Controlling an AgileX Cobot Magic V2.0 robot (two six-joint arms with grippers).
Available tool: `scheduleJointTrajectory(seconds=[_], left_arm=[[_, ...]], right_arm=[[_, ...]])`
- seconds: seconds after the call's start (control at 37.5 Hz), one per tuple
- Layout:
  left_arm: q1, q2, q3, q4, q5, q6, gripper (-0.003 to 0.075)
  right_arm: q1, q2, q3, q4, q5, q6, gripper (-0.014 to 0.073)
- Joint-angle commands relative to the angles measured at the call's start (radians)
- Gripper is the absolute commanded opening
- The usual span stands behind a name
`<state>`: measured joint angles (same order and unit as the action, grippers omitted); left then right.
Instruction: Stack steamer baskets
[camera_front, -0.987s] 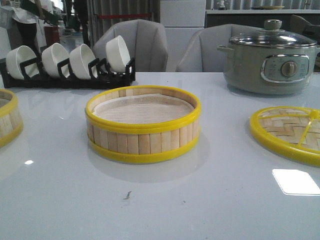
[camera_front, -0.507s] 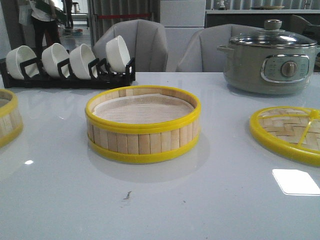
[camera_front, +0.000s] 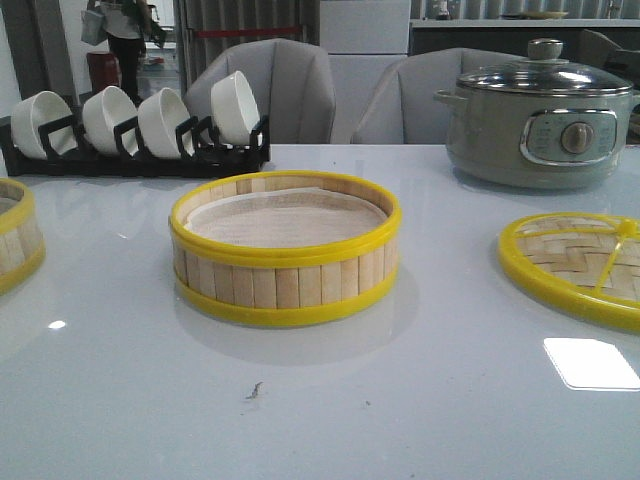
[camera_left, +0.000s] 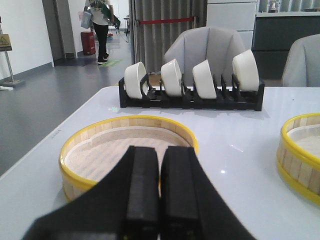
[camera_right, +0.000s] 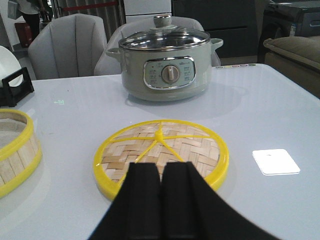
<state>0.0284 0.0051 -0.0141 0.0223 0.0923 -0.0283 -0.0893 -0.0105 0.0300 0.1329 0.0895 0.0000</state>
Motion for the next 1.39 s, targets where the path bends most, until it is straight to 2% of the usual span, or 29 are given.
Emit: scheduleJointTrajectory(seconds=[0.0, 0.08, 0.24, 0.43, 0.61, 0.77, 0.91, 1.36], left_arm=[[-0.037, 0.084, -0.102, -0.015, -0.092, -0.008, 0.0092], [-0.082, 0.188, -0.202, 0.007, -0.092, -0.008, 0.0092], [-0.153, 0.495, -0.479, 0.063, 0.022, -0.008, 0.0092], [-0.158, 0.838, -0.9, 0.069, 0.325, -0.008, 0.0092], [-0.156, 1.047, -1.155, 0.075, 0.564, -0.008, 0.0092], [-0.156, 1.109, -1.206, 0.095, 0.628, -0.006, 0.0092], [-0.156, 1.109, -1.199, 0.114, 0.587, 0.001, 0.0092], [-0.156, 1.109, -1.197, 0.112, 0.581, 0.001, 0.0092]], right_arm=[[-0.002, -0.02, -0.015, -0.001, -0.089, -0.008, 0.0055], [-0.002, -0.02, -0.015, -0.001, -0.089, -0.008, 0.0055], [-0.002, -0.02, -0.015, -0.001, -0.089, -0.008, 0.0055], [-0.002, -0.02, -0.015, -0.001, -0.089, -0.008, 0.0055], [-0.002, -0.02, -0.015, -0.001, -0.089, -0.008, 0.0055], [-0.002, -0.02, -0.015, -0.001, -0.089, -0.008, 0.0055], [-0.002, -0.02, -0.015, -0.001, -0.089, -0.008, 0.0055], [-0.002, -0.02, -0.015, -0.001, -0.089, -0.008, 0.0055]])
